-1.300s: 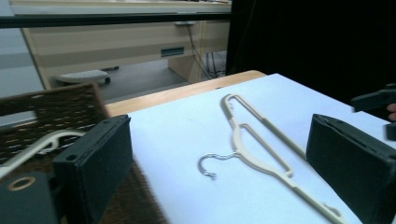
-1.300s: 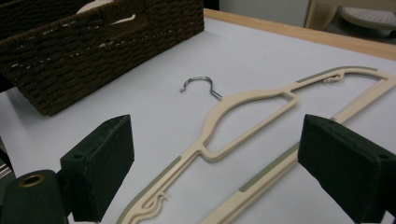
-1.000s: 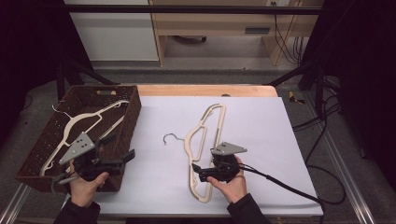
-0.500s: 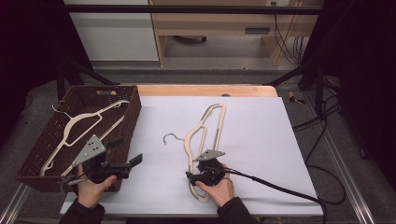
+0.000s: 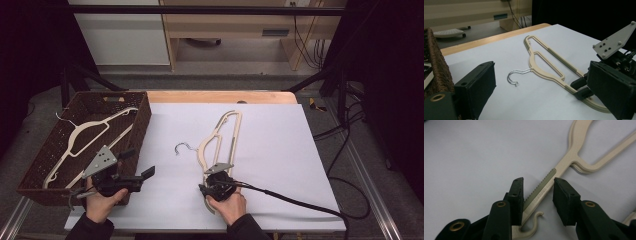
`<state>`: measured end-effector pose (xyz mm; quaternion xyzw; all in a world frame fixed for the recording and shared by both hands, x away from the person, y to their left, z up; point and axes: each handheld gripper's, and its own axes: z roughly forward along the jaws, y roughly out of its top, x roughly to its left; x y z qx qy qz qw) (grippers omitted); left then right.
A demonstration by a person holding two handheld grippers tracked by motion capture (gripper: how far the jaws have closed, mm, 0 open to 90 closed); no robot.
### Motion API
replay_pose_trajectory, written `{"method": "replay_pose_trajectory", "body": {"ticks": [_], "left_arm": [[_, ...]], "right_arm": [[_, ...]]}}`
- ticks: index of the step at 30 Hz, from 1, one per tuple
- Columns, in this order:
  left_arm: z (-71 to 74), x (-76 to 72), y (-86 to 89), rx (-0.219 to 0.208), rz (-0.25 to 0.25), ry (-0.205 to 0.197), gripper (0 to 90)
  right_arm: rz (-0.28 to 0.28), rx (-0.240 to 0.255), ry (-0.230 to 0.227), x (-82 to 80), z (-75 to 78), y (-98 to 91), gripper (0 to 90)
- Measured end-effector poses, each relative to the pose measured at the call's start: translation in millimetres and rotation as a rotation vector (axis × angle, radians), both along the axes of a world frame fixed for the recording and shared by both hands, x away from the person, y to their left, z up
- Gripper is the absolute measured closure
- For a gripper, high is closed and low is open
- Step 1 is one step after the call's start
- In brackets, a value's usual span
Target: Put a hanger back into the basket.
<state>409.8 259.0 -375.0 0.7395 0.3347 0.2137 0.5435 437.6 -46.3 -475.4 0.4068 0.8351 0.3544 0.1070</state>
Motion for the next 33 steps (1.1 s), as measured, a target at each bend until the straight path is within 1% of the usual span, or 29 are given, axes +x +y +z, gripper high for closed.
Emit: {"method": "replay_pose_trajectory", "body": {"ticks": [1, 2, 3, 4, 6, 7, 8, 9, 10, 12, 14, 15, 16, 17, 18, 19, 24, 26, 27, 29, 30, 33], "left_arm": [[-0.2, 0.0, -0.2, 0.001, 0.001, 0.000, 8.0], [-0.5, 0.0, -0.4, 0.002, 0.000, 0.001, 8.1], [-0.7, 0.1, -0.5, 0.004, 0.000, 0.003, 8.1], [-1.0, 0.0, -0.6, 0.004, 0.001, 0.003, 8.1], [-1.2, -0.2, -0.7, 0.005, 0.001, 0.004, 8.1], [-1.3, -0.2, -0.6, 0.005, 0.002, 0.004, 8.1], [-1.3, -0.2, -0.6, 0.003, 0.001, 0.004, 8.1], [-1.4, -0.1, -0.6, 0.003, 0.001, 0.004, 8.1], [-1.6, 0.0, -0.8, 0.004, 0.001, 0.006, 8.1], [-2.0, -0.2, -1.8, 0.006, 0.000, 0.006, 8.2], [-2.2, -0.2, -2.5, 0.010, -0.003, 0.006, 8.2], [-2.4, -0.1, -2.9, 0.011, -0.004, 0.007, 8.2], [-2.6, 0.0, -3.2, 0.011, -0.005, 0.008, 8.2], [-2.9, -0.1, -3.5, 0.012, -0.005, 0.009, 8.2], [-3.5, 0.0, -4.3, 0.012, -0.007, 0.007, 8.2], [-3.5, -0.1, -4.5, 0.015, -0.008, 0.010, 8.2], [-4.4, 0.0, -5.2, 0.016, -0.009, 0.013, 8.2], [-4.5, 0.0, -5.0, 0.015, -0.008, 0.012, 8.2], [-4.5, -0.1, -4.9, 0.014, -0.008, 0.012, 8.2], [-4.7, 0.0, -4.8, 0.015, -0.008, 0.013, 8.2], [-4.9, 0.1, -4.9, 0.015, -0.007, 0.014, 8.2], [-5.7, 0.1, -5.9, 0.019, -0.008, 0.016, 8.3]], "right_arm": [[-0.011, 0.005, 0.023, -0.1, 1.1, -0.1, 63.0], [-0.021, 0.002, 0.035, -0.4, 2.1, -0.2, 64.0], [-0.021, 0.001, 0.038, 0.0, 2.4, -1.3, 64.3], [-0.038, 0.009, 0.052, 0.2, 2.7, -0.8, 64.6], [-0.050, 0.012, 0.070, 0.3, 3.9, -0.8, 66.0], [-0.046, 0.016, 0.077, 1.1, 5.5, -2.8, 70.3], [-0.049, 0.022, 0.085, 0.6, 7.3, -3.8, 71.7], [-0.053, 0.009, 0.089, 0.5, 9.1, -5.8, 73.3], [-0.054, 0.010, 0.083, 0.8, 9.3, -7.5, 74.3], [-0.059, 0.028, 0.091, 2.2, 9.6, -11.0, 75.5], [-0.062, 0.031, 0.093, 2.4, 9.6, -11.9, 75.4], [-0.059, 0.037, 0.081, 2.4, 9.0, -11.4, 74.5], [-0.066, 0.025, 0.073, 2.5, 8.0, -11.0, 72.9], [-0.073, 0.028, 0.073, 2.7, 6.8, -10.0, 70.3], [-0.073, 0.019, 0.078, 3.2, 4.8, -9.6, 69.1], [-0.076, 0.027, 0.069, 3.3, 3.8, -9.5, 69.3], [-0.077, 0.014, 0.091, 3.4, 5.7, -10.9, 71.4], [-0.084, -0.010, 0.088, 3.9, 6.6, -14.2, 72.5], [-0.078, -0.025, 0.083, 3.9, 6.5, -16.1, 73.0], [-0.088, -0.008, 0.102, 3.7, 6.5, -21.3, 74.2], [-0.085, -0.003, 0.101, 4.0, 6.5, -23.4, 74.6], [-0.087, -0.004, 0.110, 3.3, 7.4, -30.9, 76.4]]}}
